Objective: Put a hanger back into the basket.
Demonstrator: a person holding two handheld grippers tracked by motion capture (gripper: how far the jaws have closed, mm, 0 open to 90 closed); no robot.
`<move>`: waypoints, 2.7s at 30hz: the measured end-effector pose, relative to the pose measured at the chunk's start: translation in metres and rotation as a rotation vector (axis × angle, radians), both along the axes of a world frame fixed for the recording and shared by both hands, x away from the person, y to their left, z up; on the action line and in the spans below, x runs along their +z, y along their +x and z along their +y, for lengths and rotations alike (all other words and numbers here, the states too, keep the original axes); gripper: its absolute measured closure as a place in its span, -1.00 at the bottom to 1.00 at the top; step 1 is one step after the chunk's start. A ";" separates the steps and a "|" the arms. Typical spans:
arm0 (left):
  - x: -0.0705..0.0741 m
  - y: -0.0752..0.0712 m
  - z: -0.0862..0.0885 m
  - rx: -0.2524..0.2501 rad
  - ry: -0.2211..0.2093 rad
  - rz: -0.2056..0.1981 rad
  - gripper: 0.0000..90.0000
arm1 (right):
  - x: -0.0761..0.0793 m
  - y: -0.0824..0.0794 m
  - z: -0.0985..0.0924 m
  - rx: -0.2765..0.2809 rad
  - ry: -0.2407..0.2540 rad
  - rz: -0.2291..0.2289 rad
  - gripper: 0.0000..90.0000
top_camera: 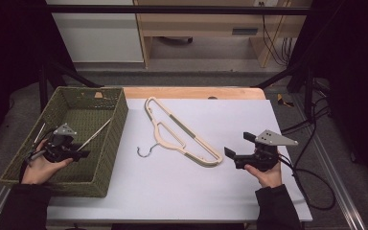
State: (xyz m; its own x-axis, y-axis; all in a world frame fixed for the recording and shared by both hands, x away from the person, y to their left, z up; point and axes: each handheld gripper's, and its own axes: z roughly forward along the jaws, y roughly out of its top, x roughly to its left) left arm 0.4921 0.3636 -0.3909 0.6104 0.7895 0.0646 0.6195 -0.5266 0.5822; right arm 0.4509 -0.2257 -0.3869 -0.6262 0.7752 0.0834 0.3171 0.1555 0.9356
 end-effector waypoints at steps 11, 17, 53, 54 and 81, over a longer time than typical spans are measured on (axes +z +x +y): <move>0.022 -0.011 0.004 0.032 -0.071 -0.126 -0.31 | 0.001 -0.001 0.002 0.006 0.003 -0.005 -0.84; 0.047 -0.028 -0.001 0.065 -0.226 -0.303 -0.55 | 0.002 -0.001 0.004 0.013 0.001 -0.008 -0.84; 0.053 -0.034 -0.142 -0.089 -0.433 -0.446 -0.77 | 0.002 -0.001 0.003 0.021 0.025 -0.004 -0.86; 0.053 -0.034 -0.142 -0.089 -0.433 -0.446 -0.76 | 0.002 -0.001 0.003 0.021 0.025 -0.004 -0.86; -0.016 0.013 -0.179 -0.067 -0.275 -0.267 -0.63 | -0.001 0.000 0.007 0.030 0.020 -0.002 -0.86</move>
